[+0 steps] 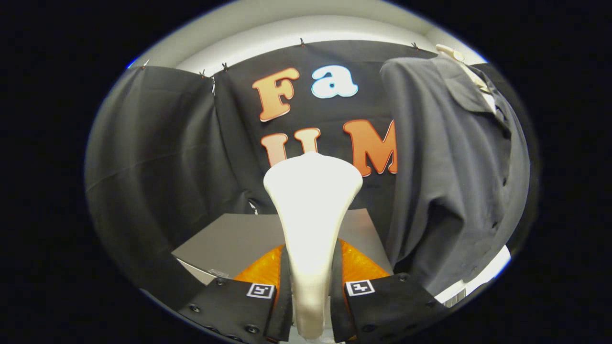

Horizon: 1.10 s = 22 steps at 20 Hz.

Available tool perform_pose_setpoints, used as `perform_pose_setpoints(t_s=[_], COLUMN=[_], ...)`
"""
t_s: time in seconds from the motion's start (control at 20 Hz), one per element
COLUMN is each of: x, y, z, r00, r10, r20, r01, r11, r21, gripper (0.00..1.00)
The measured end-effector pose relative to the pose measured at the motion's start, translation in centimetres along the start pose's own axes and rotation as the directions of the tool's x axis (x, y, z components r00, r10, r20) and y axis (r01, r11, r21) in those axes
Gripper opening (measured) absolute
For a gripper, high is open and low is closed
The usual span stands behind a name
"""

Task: Iron the clothes twice with a garment steamer, once on the left side and once on the right side.

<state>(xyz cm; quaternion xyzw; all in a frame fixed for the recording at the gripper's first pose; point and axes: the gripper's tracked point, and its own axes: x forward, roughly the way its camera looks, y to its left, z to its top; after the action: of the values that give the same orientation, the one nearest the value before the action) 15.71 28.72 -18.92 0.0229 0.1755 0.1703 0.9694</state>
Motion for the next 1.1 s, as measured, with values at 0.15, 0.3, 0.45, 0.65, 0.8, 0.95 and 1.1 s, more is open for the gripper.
perform_pose_setpoints(t_s=[0.15,0.3,0.45,0.65,0.8,0.95,1.1], x=[-4.4,-8.0,-10.8,-12.5,-12.1,-11.1,-9.6], y=[-2.3,-6.1,-10.5,-15.9,-19.5,-22.1,-24.0], z=[3.1,5.9,8.0,10.0,10.9,11.5,11.8], r00=[0.997,0.991,0.979,0.966,0.963,0.966,0.969], r10=[-0.016,-0.053,-0.112,-0.158,-0.174,-0.165,-0.146], r20=[0.070,0.123,0.169,0.203,0.205,0.201,0.200], r01=[0.017,0.057,0.116,0.163,0.181,0.175,0.159], r11=[1.000,0.998,0.993,0.987,0.983,0.984,0.986], r21=[-0.016,-0.025,-0.013,-0.009,-0.014,-0.032,-0.051], gripper=[0.40,0.41,0.40,0.40,0.40,0.40,0.40])
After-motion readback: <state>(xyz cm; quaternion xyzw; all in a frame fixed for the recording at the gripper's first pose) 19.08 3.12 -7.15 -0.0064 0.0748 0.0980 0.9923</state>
